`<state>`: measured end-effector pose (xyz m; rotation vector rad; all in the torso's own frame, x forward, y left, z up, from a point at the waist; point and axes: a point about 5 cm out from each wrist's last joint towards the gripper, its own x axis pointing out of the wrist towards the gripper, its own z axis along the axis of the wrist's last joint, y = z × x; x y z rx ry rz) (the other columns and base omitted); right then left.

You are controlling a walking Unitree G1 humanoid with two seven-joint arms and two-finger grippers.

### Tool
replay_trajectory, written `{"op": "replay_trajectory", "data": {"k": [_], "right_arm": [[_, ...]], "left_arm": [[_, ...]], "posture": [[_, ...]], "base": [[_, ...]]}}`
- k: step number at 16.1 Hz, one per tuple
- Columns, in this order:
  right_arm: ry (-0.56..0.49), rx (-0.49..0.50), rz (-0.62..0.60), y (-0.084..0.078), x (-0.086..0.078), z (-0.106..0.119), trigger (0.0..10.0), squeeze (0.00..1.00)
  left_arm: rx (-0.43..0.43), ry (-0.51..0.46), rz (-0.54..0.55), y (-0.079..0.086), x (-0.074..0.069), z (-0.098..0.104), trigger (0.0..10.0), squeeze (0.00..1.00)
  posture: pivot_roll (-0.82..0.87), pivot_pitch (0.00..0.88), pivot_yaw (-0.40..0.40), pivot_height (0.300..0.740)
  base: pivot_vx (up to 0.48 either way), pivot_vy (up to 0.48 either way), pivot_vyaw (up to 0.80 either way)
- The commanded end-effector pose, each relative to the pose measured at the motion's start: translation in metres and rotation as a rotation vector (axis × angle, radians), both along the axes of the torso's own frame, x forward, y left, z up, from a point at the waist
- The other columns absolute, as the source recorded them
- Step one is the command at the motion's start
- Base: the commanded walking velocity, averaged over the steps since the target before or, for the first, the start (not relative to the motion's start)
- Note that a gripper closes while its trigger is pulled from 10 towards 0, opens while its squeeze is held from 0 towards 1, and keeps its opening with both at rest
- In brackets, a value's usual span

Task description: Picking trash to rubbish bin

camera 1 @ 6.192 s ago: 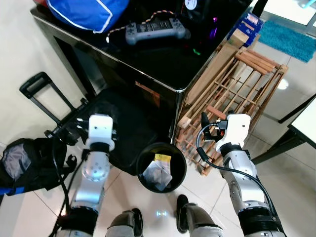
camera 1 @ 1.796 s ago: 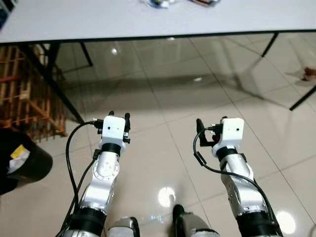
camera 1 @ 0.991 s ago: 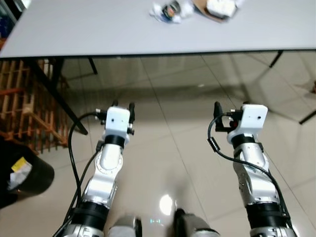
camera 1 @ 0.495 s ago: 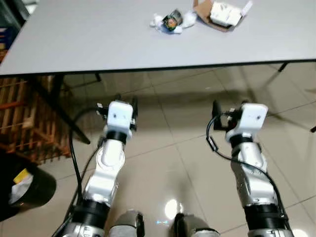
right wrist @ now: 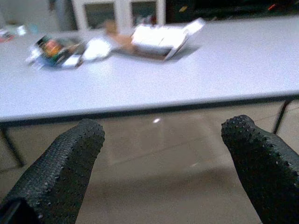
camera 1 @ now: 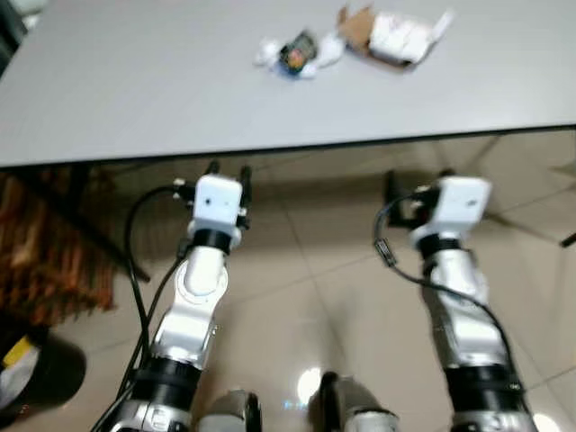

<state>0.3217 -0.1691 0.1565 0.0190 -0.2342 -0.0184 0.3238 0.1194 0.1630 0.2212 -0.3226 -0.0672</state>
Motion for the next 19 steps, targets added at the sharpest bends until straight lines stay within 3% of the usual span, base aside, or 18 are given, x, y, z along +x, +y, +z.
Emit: {"op": "replay_trajectory", "data": {"k": [1,19], "right_arm": [[-0.003,0.021,0.023,0.0091,-0.0002,0.0019,10.0,0.0],[-0.016,0.027,0.035,0.0135,-0.0004,0.0085,10.0,0.0]], "left_arm": [[0.007,-0.013,0.026,0.0087,-0.0001,0.0045,10.0,0.0],[0.014,-0.034,0.018,0.0059,0.0022,0.0131,10.0,0.0]], "posture": [[-0.01,0.249,0.028,0.74],[-0.01,0.242,0.029,0.74]], "base": [[0.409,0.0,0.0],[0.406,0.0,0.0]]}}
